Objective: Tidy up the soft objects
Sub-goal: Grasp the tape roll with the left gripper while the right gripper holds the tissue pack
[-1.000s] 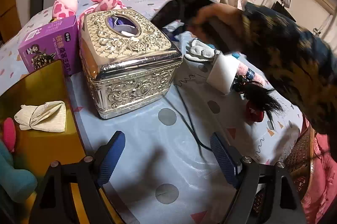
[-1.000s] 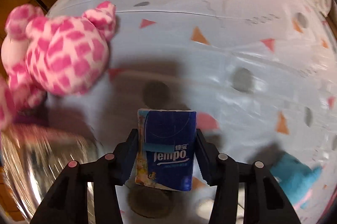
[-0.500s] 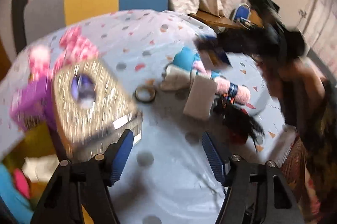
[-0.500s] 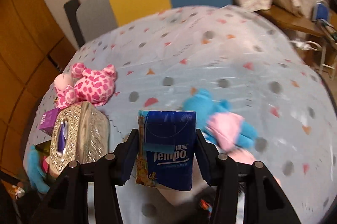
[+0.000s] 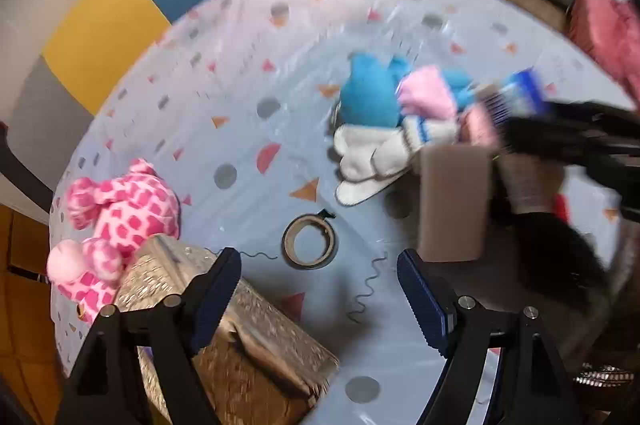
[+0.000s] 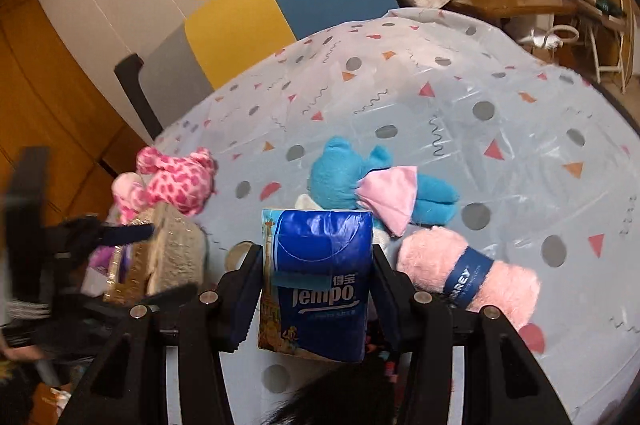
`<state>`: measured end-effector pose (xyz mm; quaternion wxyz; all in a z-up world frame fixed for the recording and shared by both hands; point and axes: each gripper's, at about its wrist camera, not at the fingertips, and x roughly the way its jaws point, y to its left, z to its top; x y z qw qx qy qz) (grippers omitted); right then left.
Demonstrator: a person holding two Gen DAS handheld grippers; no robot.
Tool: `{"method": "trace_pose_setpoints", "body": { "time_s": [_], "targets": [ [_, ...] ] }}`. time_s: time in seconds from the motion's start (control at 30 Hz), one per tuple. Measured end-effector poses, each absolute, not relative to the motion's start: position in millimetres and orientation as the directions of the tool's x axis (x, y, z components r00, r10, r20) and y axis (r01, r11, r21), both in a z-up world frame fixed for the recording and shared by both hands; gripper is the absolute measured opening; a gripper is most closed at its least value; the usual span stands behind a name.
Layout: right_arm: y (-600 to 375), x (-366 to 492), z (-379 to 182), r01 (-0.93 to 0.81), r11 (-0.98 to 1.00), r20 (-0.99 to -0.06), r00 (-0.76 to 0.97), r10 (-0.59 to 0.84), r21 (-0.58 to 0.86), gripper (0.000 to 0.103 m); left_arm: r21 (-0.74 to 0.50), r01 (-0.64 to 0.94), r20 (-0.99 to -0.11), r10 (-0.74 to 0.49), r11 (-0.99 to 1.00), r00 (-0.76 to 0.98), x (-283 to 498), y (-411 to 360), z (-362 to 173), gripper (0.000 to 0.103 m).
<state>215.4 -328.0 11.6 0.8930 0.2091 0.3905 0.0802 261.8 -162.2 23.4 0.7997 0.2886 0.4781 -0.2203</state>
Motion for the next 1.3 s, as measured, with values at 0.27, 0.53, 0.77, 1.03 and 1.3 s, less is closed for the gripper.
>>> {"method": "trace_pose_setpoints", "body": {
  "time_s": [0.27,0.53,0.77,1.03,1.3],
  "targets": [
    [-337,208,19,0.025,0.895,-0.623,0.727,0.290,0.446,0.051,0.273,0.600,-0.933,0.056,0.752,0.354,301,-170,-28,0.081],
    [-334,207,20,0.010,0.896,-0.615,0.730,0.297,0.445,0.051,0.284,0.581,-0.946,0.123,0.763,0.301,321,-175,-55,0.060],
    [-337,205,21,0.020,0.894,-0.608,0.740,0.287,0.447,0.051,0.277,0.576,-0.953,0.142,0.769,0.268,327,-178,-70,0.006],
    [-345,205,19,0.053,0.890,-0.613,0.744,0.267,0.453,0.051,0.156,0.598,-0.947,-0.053,0.787,0.316,276,-161,-39,0.008],
    [-341,204,19,0.062,0.903,-0.623,0.744,0.242,0.424,0.051,0.042,0.531,-0.922,-0.172,0.846,0.346,259,-140,-3,0.008]
  ]
}}
